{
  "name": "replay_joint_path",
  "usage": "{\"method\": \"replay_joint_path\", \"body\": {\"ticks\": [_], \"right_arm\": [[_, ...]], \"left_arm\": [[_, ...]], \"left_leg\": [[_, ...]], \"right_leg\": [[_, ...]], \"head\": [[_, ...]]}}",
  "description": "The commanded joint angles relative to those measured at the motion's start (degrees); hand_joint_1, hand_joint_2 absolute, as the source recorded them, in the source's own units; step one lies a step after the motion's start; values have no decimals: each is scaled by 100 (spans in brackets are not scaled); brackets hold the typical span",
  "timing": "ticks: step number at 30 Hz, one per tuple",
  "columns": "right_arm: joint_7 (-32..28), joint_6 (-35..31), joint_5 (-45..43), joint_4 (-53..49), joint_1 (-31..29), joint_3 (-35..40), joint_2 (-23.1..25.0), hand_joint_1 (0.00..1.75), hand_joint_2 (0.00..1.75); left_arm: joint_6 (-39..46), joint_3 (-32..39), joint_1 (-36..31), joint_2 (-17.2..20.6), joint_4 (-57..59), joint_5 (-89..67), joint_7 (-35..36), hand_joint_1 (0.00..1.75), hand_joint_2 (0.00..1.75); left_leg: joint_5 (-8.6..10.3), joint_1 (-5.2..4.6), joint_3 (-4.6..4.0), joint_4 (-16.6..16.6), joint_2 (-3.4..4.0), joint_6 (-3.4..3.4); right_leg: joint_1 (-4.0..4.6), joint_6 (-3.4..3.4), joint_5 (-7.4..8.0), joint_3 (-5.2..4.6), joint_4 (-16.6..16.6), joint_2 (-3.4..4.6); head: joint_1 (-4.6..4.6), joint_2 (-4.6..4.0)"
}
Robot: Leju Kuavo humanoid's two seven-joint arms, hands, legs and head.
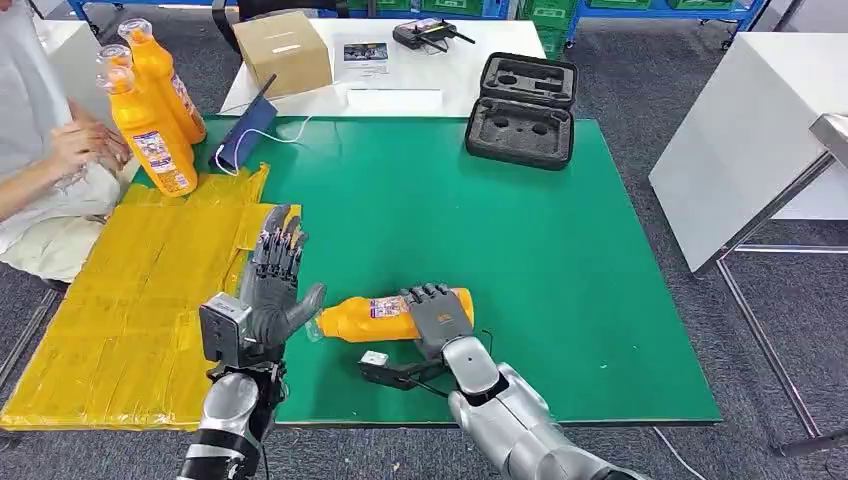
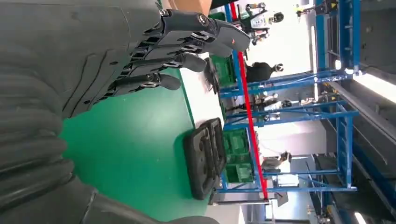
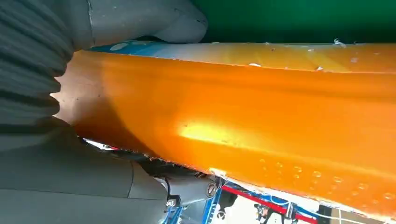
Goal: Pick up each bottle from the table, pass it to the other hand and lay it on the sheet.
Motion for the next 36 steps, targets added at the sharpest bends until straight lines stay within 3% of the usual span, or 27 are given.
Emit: {"method": "replay_joint_path", "body": {"ticks": [1, 7, 12, 18, 19, 22, 32, 36], "right_arm": [[-241, -553, -439, -223, 537, -484, -164, 175, 175], [-819, -1209, -1385, -2885, 1341, -1182, -171, 175, 175], [-1971, -1289, -3553, -4274, 1973, -1962, -60, 173, 175], [-2353, -1023, -3845, -4373, 2029, -2238, 63, 175, 175], [-2372, -1045, -3861, -4351, 2018, -2251, 78, 175, 175], [-2378, -1064, -3877, -4355, 2030, -2281, 69, 175, 175], [-2443, -1042, -4008, -4481, 2115, -2344, 101, 175, 175], [-2638, -744, -4303, -4577, 2151, -2277, 171, 175, 175]], "left_arm": [[-48, -262, -5, 71, 255, -130, 123, 0, 175], [244, -689, 359, 137, -151, -443, 233, 0, 175], [464, -656, 200, 218, 92, -516, 227, 0, 175], [665, -406, 34, 199, 467, -694, 133, 0, 175], [711, -369, 36, 199, 470, -727, 130, 0, 175], [717, -317, 49, 234, 473, -730, 130, 0, 175], [703, -318, 159, 200, 325, -762, 144, 0, 175], [695, -308, 145, 194, 351, -813, 155, 0, 175]], "left_leg": [[2, 4, 6, -9, -20, -5], [-2, 3, -16, -3, -30, -4], [10, -6, -80, 3, -43, 11], [-13, -3, -51, -4, -51, -3], [7, -5, -90, 1, -40, 8], [7, -5, -99, 1, -32, 8], [4, -4, -102, 0, -29, 8], [-2, -3, -98, 2, -24, 4]], "right_leg": [[4, -5, -3, 16, -12, -19], [2, -3, -11, 2, -4, -18], [-3, 17, 2, 9, 6, -25], [0, 4, -23, 46, -4, -37], [-1, 15, 2, -2, 1, -30], [-1, 15, 5, -14, 1, -22], [-1, 15, 3, -18, -1, -21], [0, 11, -2, -13, 1, -15]], "head": [[0, 0], [2, 0], [2, 0], [2, 0], [0, 0], [0, 0], [0, 0], [0, 0]]}}
